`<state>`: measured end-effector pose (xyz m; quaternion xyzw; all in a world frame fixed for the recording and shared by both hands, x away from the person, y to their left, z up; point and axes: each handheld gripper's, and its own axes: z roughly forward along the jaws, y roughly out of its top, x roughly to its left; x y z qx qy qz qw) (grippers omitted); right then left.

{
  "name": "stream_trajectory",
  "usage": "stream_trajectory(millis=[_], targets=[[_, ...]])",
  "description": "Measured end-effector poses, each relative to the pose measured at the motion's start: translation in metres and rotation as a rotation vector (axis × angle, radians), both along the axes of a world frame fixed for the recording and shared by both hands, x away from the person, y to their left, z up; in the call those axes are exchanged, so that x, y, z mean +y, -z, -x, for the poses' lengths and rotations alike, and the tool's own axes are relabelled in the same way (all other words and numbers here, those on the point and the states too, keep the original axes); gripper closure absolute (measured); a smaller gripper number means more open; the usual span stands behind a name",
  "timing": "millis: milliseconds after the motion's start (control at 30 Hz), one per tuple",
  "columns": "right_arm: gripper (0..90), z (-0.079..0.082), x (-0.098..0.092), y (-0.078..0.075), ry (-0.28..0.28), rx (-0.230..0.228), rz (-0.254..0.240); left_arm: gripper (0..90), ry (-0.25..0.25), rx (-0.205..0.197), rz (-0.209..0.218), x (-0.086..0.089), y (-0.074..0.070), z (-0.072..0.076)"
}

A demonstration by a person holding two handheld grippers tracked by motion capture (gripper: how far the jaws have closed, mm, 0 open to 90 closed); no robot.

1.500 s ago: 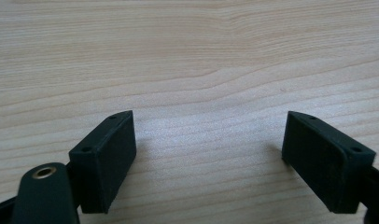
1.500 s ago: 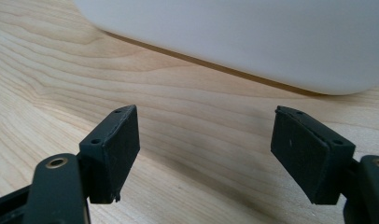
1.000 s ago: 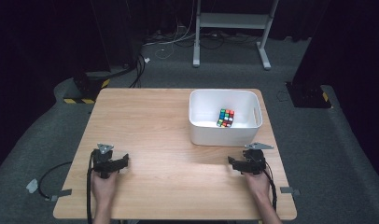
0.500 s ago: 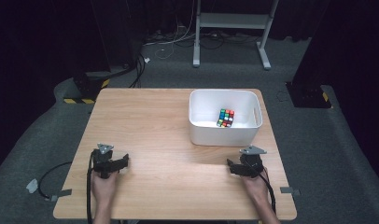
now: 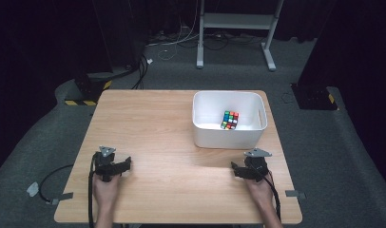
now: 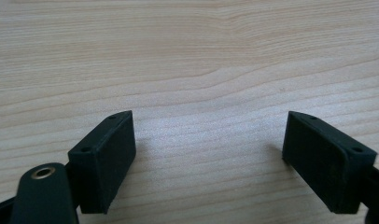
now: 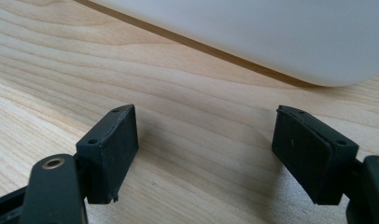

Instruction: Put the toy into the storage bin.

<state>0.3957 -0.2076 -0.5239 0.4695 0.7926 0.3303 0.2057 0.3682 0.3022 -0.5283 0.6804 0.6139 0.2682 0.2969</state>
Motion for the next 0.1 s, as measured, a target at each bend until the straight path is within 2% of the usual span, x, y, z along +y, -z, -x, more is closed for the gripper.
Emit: stream_trajectory(millis=[100], targets=[[21.8, 0.0002, 0.0003, 0.0, 0.005, 0.0, 0.0, 17.4, 0.0, 0.0, -0.001, 0.0, 0.0, 0.0]])
